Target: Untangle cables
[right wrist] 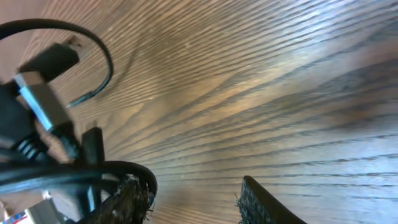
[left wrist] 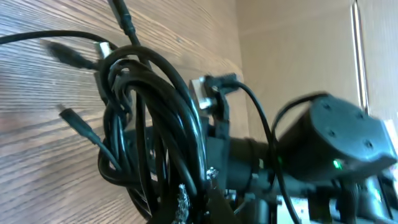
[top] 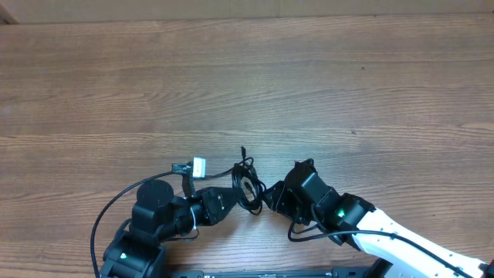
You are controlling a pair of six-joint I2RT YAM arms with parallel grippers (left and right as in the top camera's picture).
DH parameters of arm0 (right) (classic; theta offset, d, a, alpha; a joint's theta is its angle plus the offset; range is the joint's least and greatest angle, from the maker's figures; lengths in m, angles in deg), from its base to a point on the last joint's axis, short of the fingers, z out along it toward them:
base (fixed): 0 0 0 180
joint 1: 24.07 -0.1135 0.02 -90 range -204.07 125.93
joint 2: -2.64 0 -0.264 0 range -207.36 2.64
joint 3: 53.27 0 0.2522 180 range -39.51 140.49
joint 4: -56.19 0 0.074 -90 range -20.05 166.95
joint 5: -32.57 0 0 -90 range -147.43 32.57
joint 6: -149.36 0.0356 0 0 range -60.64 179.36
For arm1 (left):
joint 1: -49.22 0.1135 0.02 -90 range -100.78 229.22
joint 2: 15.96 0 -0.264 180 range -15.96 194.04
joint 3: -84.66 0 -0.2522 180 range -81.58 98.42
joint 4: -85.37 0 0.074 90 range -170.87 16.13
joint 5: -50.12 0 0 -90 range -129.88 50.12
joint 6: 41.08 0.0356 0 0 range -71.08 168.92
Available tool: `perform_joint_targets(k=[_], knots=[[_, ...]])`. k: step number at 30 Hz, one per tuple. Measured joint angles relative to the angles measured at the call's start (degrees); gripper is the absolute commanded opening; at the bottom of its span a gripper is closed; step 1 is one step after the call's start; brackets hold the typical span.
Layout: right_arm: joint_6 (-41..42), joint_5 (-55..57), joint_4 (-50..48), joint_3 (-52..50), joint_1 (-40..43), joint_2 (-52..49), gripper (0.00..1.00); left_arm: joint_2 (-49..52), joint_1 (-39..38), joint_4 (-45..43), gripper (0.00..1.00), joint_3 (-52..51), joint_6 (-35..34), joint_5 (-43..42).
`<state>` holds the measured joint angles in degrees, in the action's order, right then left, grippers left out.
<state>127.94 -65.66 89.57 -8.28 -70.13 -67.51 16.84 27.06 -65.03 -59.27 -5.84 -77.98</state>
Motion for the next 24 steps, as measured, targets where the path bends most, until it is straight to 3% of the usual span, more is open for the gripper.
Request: perform_joint_targets(k=[6,9,13,24], knots=[[0.0,0.1,3.1,0.3,1.8,0.0,0.46,0.0,0.0,-0.2,0.04,-0.1,2.3,-1.4],[0.2,0.5,5.1,0.7,3.0,0.0,0.57,0.3,0.0,-3.1,0.04,-0.5,6.4,-4.6],[-0.4,1.7,6.7,1.1,6.0,0.2,0.61,0.4,0.0,-5.2,0.04,-0.5,13.0,-10.1],[-6.6,8.0,13.3,1.1,26.9,-0.6,0.62,-0.3,0.0,-11.3,0.04,-0.3,18.7,-17.9]])
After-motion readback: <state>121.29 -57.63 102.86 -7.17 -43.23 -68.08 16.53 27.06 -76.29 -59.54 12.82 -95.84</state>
